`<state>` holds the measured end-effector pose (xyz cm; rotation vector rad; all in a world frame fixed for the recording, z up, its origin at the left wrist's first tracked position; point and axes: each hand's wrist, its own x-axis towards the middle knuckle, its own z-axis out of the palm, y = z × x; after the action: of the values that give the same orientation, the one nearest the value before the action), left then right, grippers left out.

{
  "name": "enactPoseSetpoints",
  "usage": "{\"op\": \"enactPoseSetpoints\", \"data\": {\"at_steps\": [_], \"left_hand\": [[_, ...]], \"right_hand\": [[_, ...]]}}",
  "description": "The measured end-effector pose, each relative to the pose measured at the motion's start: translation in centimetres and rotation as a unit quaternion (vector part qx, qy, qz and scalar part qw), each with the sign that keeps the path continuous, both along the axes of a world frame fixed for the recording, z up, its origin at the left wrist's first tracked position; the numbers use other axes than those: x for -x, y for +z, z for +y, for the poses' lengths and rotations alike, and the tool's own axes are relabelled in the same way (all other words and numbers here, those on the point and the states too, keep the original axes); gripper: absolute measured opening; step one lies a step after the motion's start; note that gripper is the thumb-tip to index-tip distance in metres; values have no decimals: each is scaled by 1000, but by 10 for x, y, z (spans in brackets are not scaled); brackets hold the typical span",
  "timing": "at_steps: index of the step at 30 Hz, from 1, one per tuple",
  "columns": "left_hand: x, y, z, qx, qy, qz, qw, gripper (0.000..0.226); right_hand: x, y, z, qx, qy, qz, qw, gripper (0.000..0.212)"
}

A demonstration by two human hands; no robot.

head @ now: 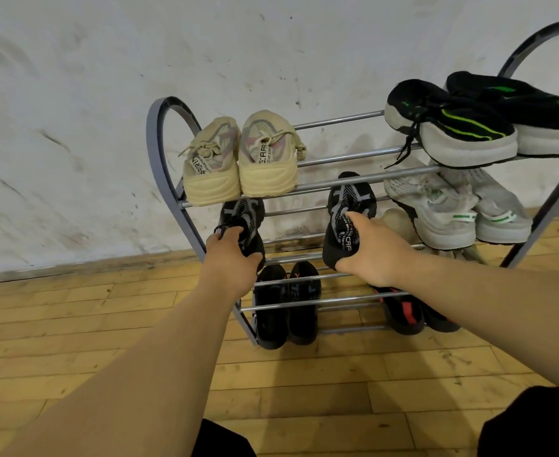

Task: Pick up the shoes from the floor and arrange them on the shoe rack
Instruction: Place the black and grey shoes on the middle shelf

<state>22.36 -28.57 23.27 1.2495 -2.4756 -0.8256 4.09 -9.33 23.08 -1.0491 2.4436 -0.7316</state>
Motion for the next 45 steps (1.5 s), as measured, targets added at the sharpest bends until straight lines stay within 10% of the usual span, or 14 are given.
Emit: {"op": "enactPoseSetpoints", "data": {"at_steps": [12,37,45], "left_hand": [[-18,8,8,58,-7,-88,994,78],[-35,19,17,26,-45,-120,991,86],[-3,51,72,45,-81,-129,987,73]], "right_hand": [[-46,0,-44,60,64,6,996,86],[-48,12,-46,11,142,-24,989,123],[-20,76,41,-88,164,22,982,86]]}}
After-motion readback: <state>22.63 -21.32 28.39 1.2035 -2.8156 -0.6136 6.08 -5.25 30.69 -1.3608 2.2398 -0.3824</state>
